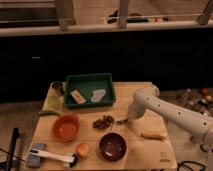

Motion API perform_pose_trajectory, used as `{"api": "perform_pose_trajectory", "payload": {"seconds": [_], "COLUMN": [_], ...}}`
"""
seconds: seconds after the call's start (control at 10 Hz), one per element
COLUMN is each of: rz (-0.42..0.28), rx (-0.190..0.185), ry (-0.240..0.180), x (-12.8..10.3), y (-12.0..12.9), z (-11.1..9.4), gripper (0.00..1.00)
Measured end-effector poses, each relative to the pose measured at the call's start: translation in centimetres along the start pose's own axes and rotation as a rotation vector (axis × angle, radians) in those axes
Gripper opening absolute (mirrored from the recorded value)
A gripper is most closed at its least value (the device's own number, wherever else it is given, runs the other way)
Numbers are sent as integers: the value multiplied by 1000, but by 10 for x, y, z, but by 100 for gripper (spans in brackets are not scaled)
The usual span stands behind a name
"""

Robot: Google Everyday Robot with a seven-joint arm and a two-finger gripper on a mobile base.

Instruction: Place fork in red bowl

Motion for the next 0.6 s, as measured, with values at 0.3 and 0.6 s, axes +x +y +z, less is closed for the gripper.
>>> {"api": "perform_pose_trajectory", "payload": {"seconds": [0.3, 0.6], "rz": [-1, -9], "rx": [5, 10], "ry": [9, 23], "x": [-1, -2], "y": [0, 1], "z": [-8, -19], "gripper": [0, 0]}}
